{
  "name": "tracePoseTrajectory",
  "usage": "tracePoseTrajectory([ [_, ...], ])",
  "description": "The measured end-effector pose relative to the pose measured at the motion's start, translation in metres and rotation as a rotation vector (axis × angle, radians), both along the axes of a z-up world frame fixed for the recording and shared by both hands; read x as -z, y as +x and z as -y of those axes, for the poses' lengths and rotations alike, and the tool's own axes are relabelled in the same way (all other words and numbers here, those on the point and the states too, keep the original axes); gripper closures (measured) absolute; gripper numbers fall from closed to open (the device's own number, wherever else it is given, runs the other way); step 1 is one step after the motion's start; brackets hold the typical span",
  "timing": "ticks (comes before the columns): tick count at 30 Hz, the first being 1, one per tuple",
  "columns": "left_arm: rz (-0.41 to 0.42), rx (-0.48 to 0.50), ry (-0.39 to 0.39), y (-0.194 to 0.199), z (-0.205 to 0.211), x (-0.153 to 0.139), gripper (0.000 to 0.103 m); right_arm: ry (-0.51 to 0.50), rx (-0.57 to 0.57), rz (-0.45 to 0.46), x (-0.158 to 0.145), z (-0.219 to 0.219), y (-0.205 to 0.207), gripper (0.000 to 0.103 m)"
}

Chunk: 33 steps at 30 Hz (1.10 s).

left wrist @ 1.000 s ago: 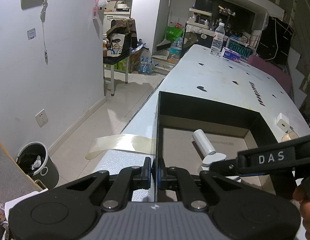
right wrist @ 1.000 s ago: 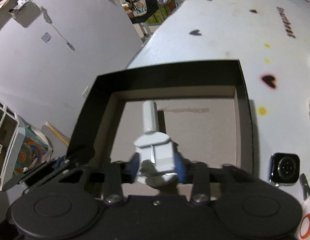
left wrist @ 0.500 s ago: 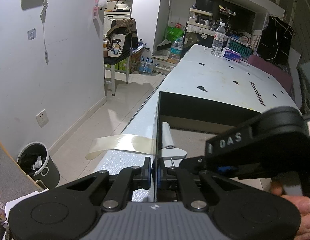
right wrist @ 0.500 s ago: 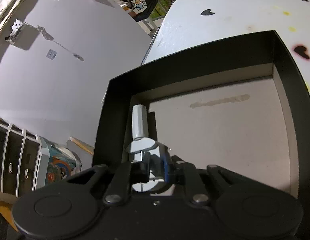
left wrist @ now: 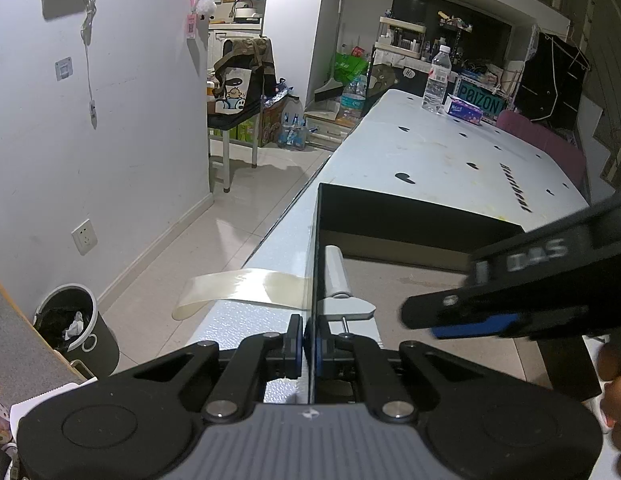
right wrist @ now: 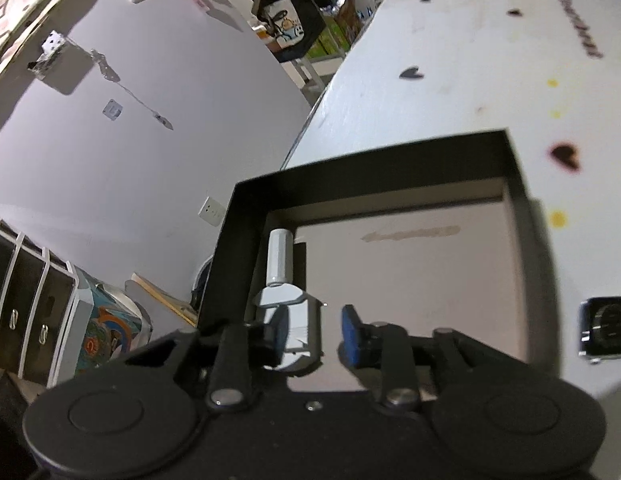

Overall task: Organize rigid objects
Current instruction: 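Carry the white piece into the black box and open the right gripper, then move the right gripper to the black mouse and grasp it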

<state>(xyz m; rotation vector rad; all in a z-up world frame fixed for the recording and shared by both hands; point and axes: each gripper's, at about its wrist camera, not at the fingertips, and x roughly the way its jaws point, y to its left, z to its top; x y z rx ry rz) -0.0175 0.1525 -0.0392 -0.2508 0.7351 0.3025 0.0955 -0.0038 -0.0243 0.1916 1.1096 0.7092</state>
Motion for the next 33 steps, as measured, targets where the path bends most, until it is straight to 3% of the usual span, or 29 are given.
tracePoseTrajectory([
  [4, -0.001, 0.000, 0.001, 0.000, 0.000, 0.000, 0.097, -0.039, -0.014, 0.077, -0.011, 0.011, -0.010, 0.054],
  [9, -0.009, 0.002, 0.006, 0.001, 0.002, 0.000, 0.097, -0.060, -0.020, 0.150, -0.021, 0.025, -0.021, 0.032],
  [14, -0.018, 0.003, 0.023, 0.000, 0.004, 0.000, 0.098, -0.104, -0.037, 0.241, -0.028, 0.035, -0.033, 0.021],
  [25, -0.029, -0.001, 0.111, 0.002, 0.017, -0.001, 0.101, -0.129, -0.047, 0.331, -0.032, 0.048, -0.046, 0.015],
  [33, -0.032, 0.008, 0.138, 0.001, 0.023, 0.000, 0.102, -0.116, -0.036, 0.341, -0.034, 0.055, -0.050, 0.015],
])
